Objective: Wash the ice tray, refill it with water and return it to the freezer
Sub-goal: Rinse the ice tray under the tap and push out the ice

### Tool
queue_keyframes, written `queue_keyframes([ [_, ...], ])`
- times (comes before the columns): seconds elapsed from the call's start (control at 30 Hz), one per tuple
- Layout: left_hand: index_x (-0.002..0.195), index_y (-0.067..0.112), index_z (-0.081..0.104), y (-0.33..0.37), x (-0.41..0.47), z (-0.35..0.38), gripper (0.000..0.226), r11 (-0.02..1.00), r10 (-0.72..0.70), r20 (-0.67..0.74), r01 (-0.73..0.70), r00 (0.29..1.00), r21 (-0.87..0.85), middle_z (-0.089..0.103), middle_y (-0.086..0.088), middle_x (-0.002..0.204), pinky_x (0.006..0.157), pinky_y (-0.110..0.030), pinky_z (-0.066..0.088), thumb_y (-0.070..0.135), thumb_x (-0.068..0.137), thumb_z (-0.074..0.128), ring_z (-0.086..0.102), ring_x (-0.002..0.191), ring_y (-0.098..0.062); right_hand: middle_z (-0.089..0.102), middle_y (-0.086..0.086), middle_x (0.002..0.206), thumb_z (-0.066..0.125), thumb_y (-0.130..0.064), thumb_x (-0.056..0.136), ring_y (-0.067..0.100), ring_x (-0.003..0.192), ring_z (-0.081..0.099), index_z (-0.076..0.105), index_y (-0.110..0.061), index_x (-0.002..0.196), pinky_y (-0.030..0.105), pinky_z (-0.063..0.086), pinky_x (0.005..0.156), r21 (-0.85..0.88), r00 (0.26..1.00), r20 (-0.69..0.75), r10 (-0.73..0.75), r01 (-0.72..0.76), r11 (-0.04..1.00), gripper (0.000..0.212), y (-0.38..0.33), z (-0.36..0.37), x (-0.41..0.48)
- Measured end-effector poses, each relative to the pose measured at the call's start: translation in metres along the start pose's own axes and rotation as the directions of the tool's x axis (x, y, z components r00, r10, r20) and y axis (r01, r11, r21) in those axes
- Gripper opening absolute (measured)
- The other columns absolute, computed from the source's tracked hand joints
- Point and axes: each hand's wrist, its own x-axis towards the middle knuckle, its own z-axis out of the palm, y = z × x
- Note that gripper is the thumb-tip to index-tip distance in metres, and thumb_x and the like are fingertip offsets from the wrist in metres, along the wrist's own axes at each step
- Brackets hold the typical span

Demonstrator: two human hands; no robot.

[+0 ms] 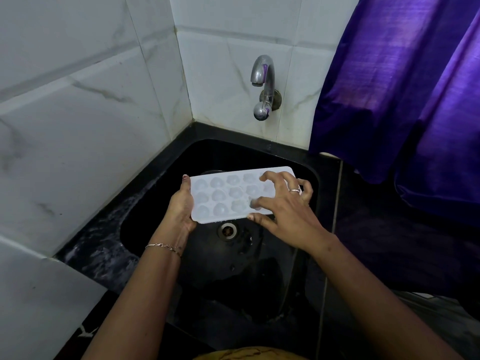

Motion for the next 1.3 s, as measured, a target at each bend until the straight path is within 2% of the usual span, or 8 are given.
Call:
queue_keyframes([
  [0.37, 0.093, 0.012, 0.065, 0.000, 0.000, 0.000, 0.048, 1.000, -0.009, 0.017, 0.009, 1.000, -0.012, 0.073, -0.005, 0.075, 0.066, -0.040, 0.055, 0.048, 0.101, 0.035, 0.068, 0.077, -0.027, 0.036, -0.008, 0.140, 0.038, -0.071, 0.084, 0.020, 0.135, 0.023, 0.071, -0.041, 0.095, 0.044, 0.004, 0.105, -0.031, 1.000, -0.007, 0.026, -0.026, 0.999, 0.046, 0.002, -0.004, 0.001],
  [0.53, 0.091, 0.012, 0.065, 0.000, -0.002, 0.004, 0.049, 1.000, 0.002, 0.047, -0.001, 0.999, -0.029, 0.074, -0.003, 0.069, 0.064, -0.039, 0.054, 0.048, 0.101, 0.033, 0.069, 0.075, -0.025, 0.031, -0.009, 0.141, 0.060, -0.062, 0.082, 0.015, 0.136, 0.014, 0.069, -0.042, 0.098, 0.036, 0.001, 0.103, 0.135, 0.998, -0.002, 0.064, -0.064, 0.989, 0.027, 0.003, -0.006, 0.002],
  [0.67, 0.094, 0.012, 0.064, -0.002, -0.003, 0.006, 0.050, 1.000, -0.001, 0.049, 0.002, 0.999, -0.023, 0.074, -0.003, 0.072, 0.062, -0.037, 0.054, 0.050, 0.101, 0.033, 0.069, 0.074, -0.025, 0.026, -0.009, 0.142, 0.069, -0.059, 0.075, 0.016, 0.136, 0.014, 0.060, -0.043, 0.107, 0.039, 0.003, 0.105, 0.140, 0.999, 0.030, 0.016, -0.020, 0.990, 0.038, -0.007, -0.010, 0.004],
  [0.77, 0.093, 0.013, 0.064, -0.004, -0.006, 0.009, 0.050, 1.000, 0.004, 0.069, -0.003, 0.998, -0.019, 0.074, -0.003, 0.070, 0.059, -0.035, 0.053, 0.051, 0.101, 0.032, 0.070, 0.070, -0.024, 0.028, -0.008, 0.142, 0.062, -0.062, 0.079, 0.019, 0.136, 0.019, 0.063, -0.039, 0.105, 0.042, 0.006, 0.105, 0.064, 0.997, 0.054, -0.053, 0.050, 0.997, 0.034, -0.018, -0.005, 0.006],
  [0.87, 0.092, 0.012, 0.063, -0.004, -0.010, 0.010, 0.051, 1.000, -0.007, 0.091, 0.010, 0.996, -0.023, 0.073, -0.005, 0.071, 0.061, -0.037, 0.052, 0.049, 0.102, 0.030, 0.068, 0.075, -0.027, 0.034, -0.007, 0.139, 0.049, -0.064, 0.086, 0.019, 0.134, 0.023, 0.068, -0.034, 0.096, 0.043, 0.009, 0.104, 0.114, 1.000, 0.014, -0.027, 0.025, 0.993, 0.037, -0.023, -0.001, 0.009],
  [1.0, 0.092, 0.012, 0.063, -0.001, -0.011, 0.006, 0.052, 0.999, -0.017, 0.100, 0.021, 0.995, -0.045, 0.074, -0.008, 0.075, 0.065, -0.040, 0.052, 0.050, 0.101, 0.029, 0.067, 0.080, -0.030, 0.041, -0.004, 0.131, 0.051, -0.059, 0.088, 0.021, 0.130, 0.029, 0.070, -0.033, 0.094, 0.043, 0.012, 0.101, 0.100, 0.997, -0.031, -0.066, 0.069, 0.993, 0.032, -0.023, 0.003, 0.007],
  [1.13, 0.091, 0.012, 0.063, 0.001, -0.014, 0.008, 0.051, 0.999, -0.025, 0.106, 0.029, 0.994, -0.032, 0.073, -0.008, 0.078, 0.064, -0.039, 0.052, 0.049, 0.102, 0.029, 0.066, 0.080, -0.029, 0.042, -0.002, 0.126, 0.041, -0.064, 0.091, 0.022, 0.126, 0.031, 0.069, -0.032, 0.095, 0.042, 0.014, 0.098, 0.073, 0.994, -0.070, -0.079, 0.084, 0.994, 0.043, -0.022, 0.006, 0.004],
  [1.3, 0.088, 0.013, 0.062, 0.003, -0.015, 0.010, 0.050, 1.000, 0.002, 0.109, -0.001, 0.994, -0.009, 0.072, -0.004, 0.066, 0.060, -0.035, 0.051, 0.047, 0.103, 0.028, 0.066, 0.074, -0.026, 0.039, -0.003, 0.132, 0.027, -0.067, 0.093, 0.020, 0.128, 0.028, 0.068, -0.032, 0.096, 0.044, 0.013, 0.102, 0.105, 0.996, -0.076, -0.051, 0.059, 0.993, 0.054, -0.024, 0.007, 0.002],
])
